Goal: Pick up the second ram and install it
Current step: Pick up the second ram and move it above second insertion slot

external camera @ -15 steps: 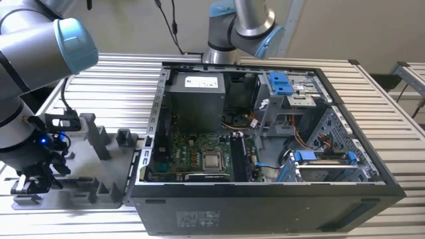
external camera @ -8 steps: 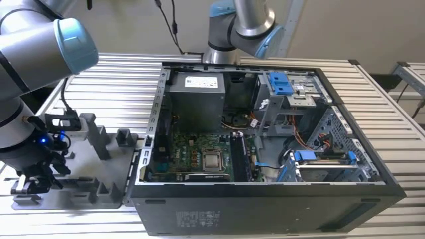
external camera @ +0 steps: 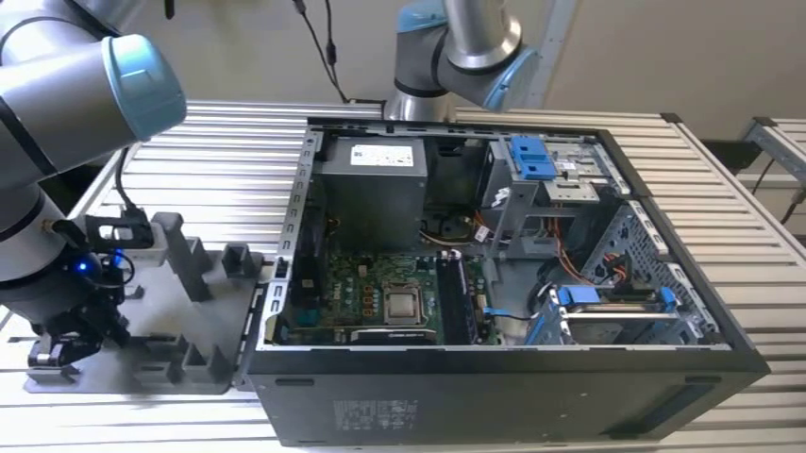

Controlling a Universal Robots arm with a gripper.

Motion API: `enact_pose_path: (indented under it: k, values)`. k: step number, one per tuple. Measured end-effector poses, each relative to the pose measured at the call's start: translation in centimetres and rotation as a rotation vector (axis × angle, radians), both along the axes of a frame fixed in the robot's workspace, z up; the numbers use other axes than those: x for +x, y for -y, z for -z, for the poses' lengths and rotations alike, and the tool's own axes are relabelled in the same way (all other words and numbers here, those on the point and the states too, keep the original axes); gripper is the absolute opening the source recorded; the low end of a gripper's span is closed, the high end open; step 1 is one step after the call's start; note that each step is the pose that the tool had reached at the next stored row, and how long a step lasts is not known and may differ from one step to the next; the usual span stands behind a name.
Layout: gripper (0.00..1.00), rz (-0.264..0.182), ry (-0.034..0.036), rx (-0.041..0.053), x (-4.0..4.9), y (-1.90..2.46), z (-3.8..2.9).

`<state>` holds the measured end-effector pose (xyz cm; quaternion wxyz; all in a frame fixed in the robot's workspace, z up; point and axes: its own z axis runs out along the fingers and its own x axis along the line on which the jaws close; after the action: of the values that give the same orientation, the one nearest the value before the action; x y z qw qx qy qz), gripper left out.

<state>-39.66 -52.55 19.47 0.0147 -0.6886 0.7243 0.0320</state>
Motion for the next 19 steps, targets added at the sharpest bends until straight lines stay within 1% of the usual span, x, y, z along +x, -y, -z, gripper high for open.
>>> enact_pose_path:
  k: [1, 13, 16, 19]
  values:
    - [0.14, 0.000, 0.0000, -0.0001, 0.00, 0.00, 0.00]
    - [0.14, -0.005, 0.0000, 0.0000, 0.00, 0.00, -0.04]
    - [0.14, -0.005, -0.0002, -0.0002, -0.01, 0.00, -0.26]
    - [0.14, -0.005, -0.0001, -0.0001, 0.00, 0.00, -0.65]
